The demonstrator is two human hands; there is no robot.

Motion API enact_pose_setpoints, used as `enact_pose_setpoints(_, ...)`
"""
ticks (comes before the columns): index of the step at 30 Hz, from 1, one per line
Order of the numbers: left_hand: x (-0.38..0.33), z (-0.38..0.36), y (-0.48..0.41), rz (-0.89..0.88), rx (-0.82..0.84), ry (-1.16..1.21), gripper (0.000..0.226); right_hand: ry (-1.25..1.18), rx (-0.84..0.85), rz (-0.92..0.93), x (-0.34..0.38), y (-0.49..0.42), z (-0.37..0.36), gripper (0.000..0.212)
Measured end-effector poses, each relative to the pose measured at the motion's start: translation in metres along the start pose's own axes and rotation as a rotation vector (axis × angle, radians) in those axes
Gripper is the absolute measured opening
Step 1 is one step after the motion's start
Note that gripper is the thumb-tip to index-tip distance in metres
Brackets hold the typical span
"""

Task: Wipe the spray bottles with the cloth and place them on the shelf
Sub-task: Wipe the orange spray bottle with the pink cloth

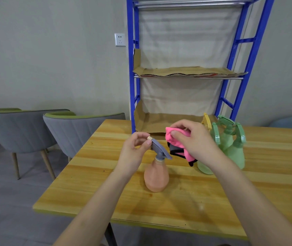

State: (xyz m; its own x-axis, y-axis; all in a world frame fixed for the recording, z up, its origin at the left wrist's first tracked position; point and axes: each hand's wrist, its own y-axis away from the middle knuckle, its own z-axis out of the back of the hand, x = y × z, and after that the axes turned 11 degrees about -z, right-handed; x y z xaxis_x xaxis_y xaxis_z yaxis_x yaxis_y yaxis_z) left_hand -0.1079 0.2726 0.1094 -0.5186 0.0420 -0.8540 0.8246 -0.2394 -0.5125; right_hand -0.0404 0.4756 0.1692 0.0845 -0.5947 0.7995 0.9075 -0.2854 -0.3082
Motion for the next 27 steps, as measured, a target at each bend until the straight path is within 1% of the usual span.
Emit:
enact_pose_setpoints(3, 0.000, 0.003, 0.004, -0.016, -0.006, -0.007, 0.017, -0.038, 0.060, -0.024, 0.008, -0.005, -0.006, 0.010)
enact_pose_setpoints(7, 0.001, 0.006, 0.011, -0.029, -0.007, -0.021, 0.014, -0.013, 0.101, -0.034, 0.022, -0.013, -0.014, 0.009)
enact_pose_setpoints(10, -0.001, 0.005, 0.017, -0.035, -0.012, -0.012, 0.013, -0.025, 0.184, -0.061, 0.031, -0.018, -0.021, 0.012)
enact_pose_setpoints(12, -0.007, 0.005, 0.021, -0.050, -0.014, -0.030, 0.013, 0.017, 0.236, -0.079, 0.033, -0.019, -0.025, 0.014)
enact_pose_setpoints(15, -0.012, 0.005, 0.026, -0.078, -0.011, -0.081, 0.013, 0.071, 0.306, -0.118, 0.029, -0.018, -0.030, 0.022)
enact_pose_setpoints(17, -0.009, 0.007, 0.027, -0.085, -0.005, -0.075, 0.014, 0.103, 0.353, -0.132, 0.027, -0.017, -0.031, 0.026)
enact_pose_setpoints(23, -0.002, 0.013, 0.025, -0.079, 0.003, -0.085, 0.014, 0.159, 0.436, -0.191, 0.016, -0.018, -0.019, 0.023)
enact_pose_setpoints(27, 0.003, 0.011, 0.025, -0.078, -0.011, -0.111, 0.014, 0.118, 0.456, -0.209, 0.005, -0.016, -0.012, 0.026)
